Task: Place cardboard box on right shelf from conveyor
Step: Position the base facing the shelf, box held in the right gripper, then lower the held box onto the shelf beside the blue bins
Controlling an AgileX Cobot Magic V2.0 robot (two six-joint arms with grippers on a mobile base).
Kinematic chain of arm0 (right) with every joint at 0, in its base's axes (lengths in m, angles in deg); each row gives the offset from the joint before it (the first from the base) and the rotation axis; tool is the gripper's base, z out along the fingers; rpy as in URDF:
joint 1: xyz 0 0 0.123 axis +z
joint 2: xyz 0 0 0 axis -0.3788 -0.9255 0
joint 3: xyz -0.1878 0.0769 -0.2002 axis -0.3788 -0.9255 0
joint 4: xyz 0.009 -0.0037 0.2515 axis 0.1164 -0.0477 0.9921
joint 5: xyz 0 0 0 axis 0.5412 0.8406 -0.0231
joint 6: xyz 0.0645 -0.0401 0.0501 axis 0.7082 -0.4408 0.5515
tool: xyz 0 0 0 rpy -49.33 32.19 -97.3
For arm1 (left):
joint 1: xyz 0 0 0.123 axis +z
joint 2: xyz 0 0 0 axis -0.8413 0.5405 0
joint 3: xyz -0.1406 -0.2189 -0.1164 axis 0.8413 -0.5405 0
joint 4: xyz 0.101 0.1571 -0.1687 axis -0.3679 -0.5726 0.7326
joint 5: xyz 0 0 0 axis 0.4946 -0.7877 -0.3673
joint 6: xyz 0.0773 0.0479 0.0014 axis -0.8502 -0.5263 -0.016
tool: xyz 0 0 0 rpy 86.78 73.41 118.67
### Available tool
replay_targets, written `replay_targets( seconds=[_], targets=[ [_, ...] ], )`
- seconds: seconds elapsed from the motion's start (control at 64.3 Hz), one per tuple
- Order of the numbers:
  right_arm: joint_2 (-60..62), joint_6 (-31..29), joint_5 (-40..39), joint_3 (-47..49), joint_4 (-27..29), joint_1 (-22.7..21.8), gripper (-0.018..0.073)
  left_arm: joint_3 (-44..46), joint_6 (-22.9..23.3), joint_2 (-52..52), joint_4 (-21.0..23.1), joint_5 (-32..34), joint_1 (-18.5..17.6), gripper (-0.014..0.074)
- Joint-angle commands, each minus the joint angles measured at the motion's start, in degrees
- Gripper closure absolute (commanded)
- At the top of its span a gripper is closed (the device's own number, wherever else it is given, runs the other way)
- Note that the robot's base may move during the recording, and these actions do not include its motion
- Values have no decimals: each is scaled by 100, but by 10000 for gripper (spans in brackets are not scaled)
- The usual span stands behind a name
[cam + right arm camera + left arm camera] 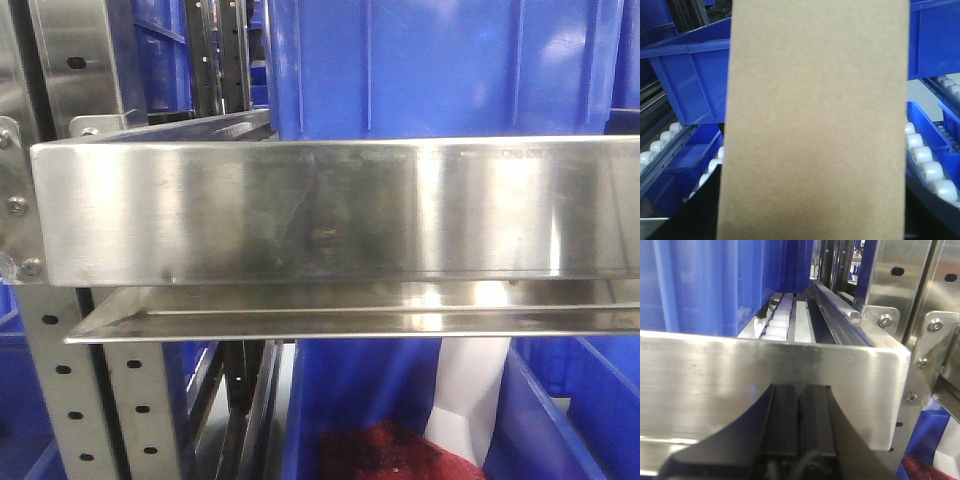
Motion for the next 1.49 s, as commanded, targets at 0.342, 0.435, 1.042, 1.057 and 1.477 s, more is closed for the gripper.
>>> replay_targets(
  seconds=[0.342, 0.435, 1.042, 1.057, 1.477],
  targets=[
    [-1098, -1003, -1834, 617, -486, -17, 397, 16, 29, -69, 27, 479, 3, 715],
    [-1637, -1626, -2124, 901, -542, 34, 397, 16, 29, -69, 27, 479, 3, 715],
    [-3671, -6134, -2086, 1252, -2219, 1614, 397, 16, 29, -69, 27, 479, 3, 715],
    [-3687, -6178, -2086, 1252, -2219, 1614, 397, 16, 29, -69, 27, 479, 3, 715],
    [-4166, -6282, -2018, 1125, -2224, 1205, 397, 16, 29, -69, 27, 479, 3, 715]
  ],
)
